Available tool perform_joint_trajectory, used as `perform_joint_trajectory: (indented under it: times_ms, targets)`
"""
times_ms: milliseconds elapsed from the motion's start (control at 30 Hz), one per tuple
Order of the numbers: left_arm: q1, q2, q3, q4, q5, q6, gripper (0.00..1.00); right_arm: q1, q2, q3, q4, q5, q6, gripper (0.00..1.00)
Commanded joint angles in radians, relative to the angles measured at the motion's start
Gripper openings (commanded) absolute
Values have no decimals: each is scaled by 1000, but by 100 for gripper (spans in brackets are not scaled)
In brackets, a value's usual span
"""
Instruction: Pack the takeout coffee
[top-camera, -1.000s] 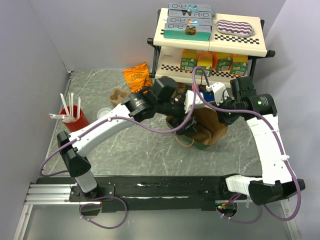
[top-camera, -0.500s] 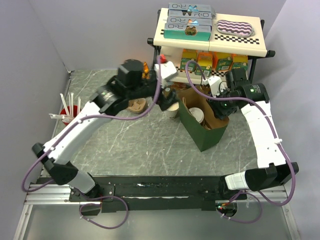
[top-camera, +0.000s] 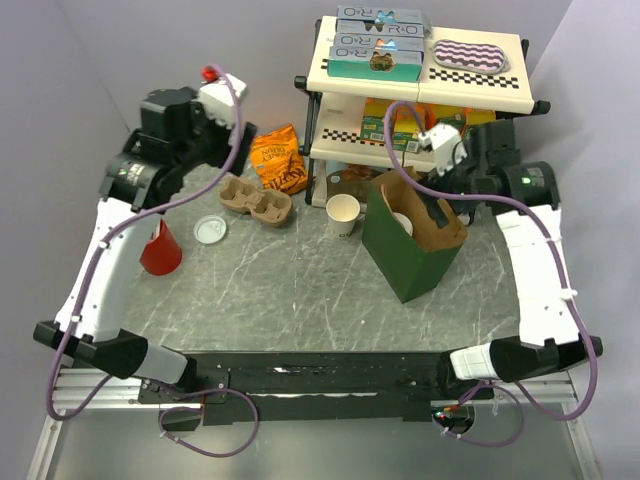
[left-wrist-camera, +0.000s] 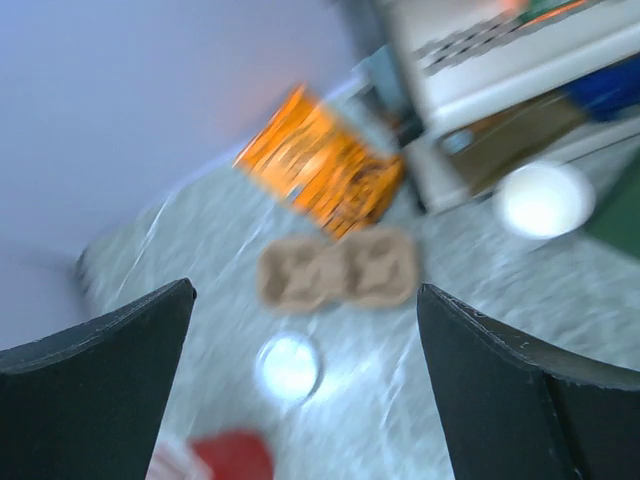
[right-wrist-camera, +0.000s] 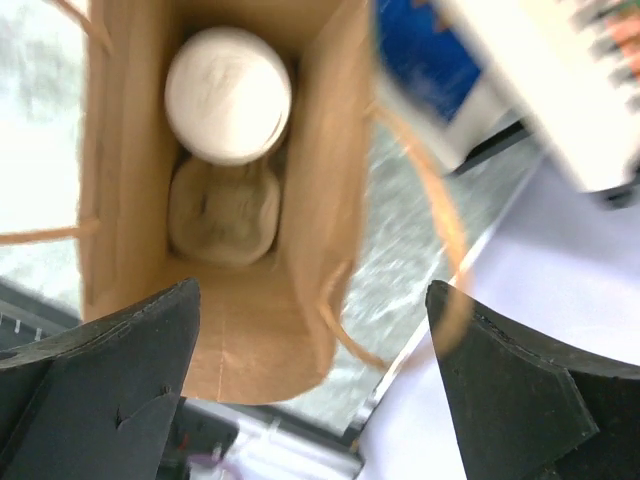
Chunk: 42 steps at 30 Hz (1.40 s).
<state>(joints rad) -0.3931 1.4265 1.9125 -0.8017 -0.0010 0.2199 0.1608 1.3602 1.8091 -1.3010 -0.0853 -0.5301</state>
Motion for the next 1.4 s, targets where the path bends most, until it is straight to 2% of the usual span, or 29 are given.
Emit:
perform_joint_trajectory:
  times_ms: [0,167,300,467,500,600,1100,1267,1367]
  targets:
    - [146,-72,8,-137,-22,-5,99,-4,-32,174,16,29,38,100]
    - [313,-97,10,-292,55,-10,95,-6,-53,248,25,-17,73,100]
    - [370,-71,-36,-399,93,19,77,-6,-64,259,12,-91,87,100]
    - [467,-18,-134,-386,67,-17,67,-6,-65,256,5,-129,85,100]
    - [476,9,-141,-387,59,-33,62,-6,-65,256,5,-136,85,100]
    - [508,41,-161,-354,44,-50,62,-6,-73,251,3,-137,85,100]
    - [510,192,-181,-211,-34,-4,63,-6,-107,194,2,-97,81,100]
    - [510,213,-187,-180,-59,4,60,-6,-113,176,5,-90,78,100]
    - [511,226,-191,-166,-56,6,55,-6,-110,173,3,-91,76,100]
